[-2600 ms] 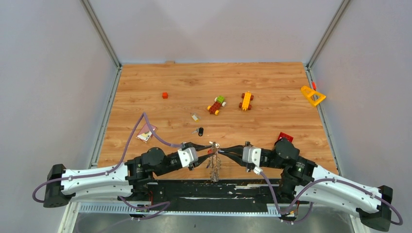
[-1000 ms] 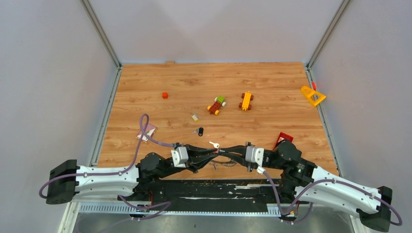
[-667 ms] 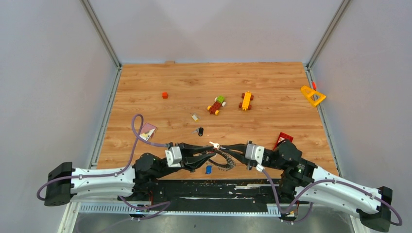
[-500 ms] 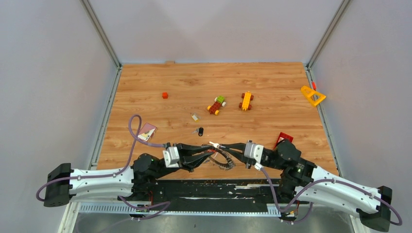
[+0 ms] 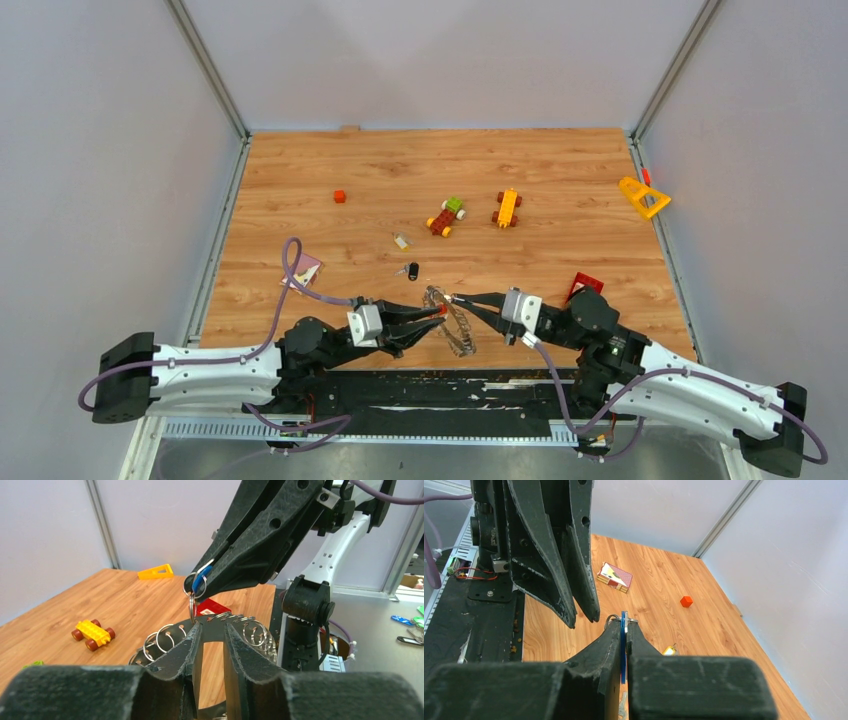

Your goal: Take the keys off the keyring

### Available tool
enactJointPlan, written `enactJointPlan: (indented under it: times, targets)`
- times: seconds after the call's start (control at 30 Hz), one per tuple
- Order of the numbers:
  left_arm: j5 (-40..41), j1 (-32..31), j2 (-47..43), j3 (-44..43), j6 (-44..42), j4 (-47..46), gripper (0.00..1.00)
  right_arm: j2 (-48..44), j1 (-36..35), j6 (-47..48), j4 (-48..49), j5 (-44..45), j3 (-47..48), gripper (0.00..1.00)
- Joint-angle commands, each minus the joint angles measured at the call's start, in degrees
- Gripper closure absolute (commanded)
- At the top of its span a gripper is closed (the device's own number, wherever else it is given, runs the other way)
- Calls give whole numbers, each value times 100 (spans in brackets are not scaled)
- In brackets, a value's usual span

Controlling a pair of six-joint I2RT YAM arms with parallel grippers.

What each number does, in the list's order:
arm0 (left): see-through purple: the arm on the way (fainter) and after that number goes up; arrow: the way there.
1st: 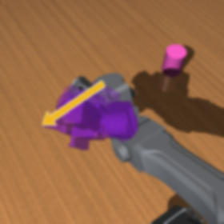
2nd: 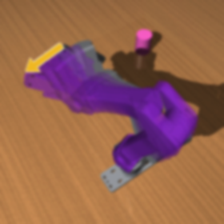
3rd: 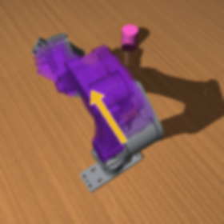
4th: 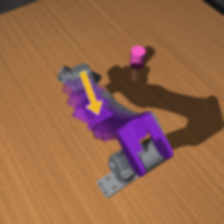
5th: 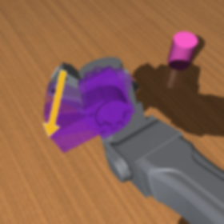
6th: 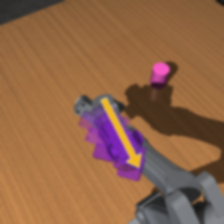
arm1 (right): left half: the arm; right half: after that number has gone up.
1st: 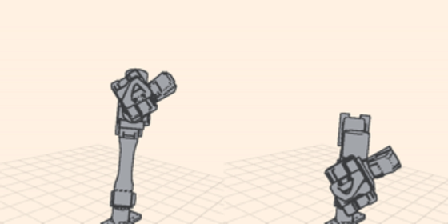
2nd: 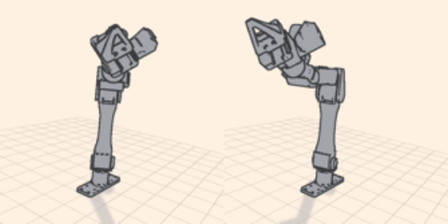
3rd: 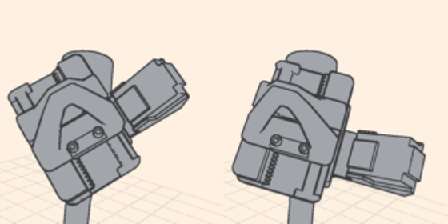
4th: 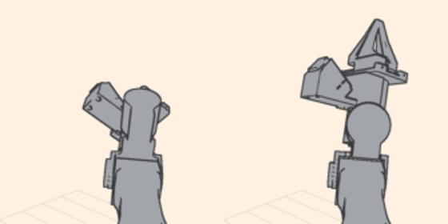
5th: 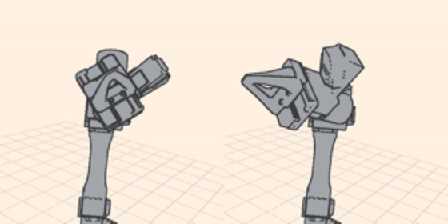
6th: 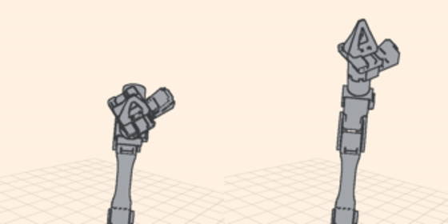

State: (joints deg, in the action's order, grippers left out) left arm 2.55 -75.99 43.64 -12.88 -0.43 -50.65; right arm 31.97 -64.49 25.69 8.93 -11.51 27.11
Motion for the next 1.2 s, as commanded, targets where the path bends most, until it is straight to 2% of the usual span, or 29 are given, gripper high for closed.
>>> enactJointPlan:
  times: [0.0, 0.97, 1.17]
  targets:
    - [38, -4, 77, 14, 16, -322, 71, -154, -42, -104, 572, -113, 177, 100]
    - [146, -4, 292, -65, 148, -397, 68, 117, -40, -222, 644, -763, 185, 100]
    - [173, -5, 286, -65, 142, -393, 72, 116, -49, -257, 638, -845, 177, 100]
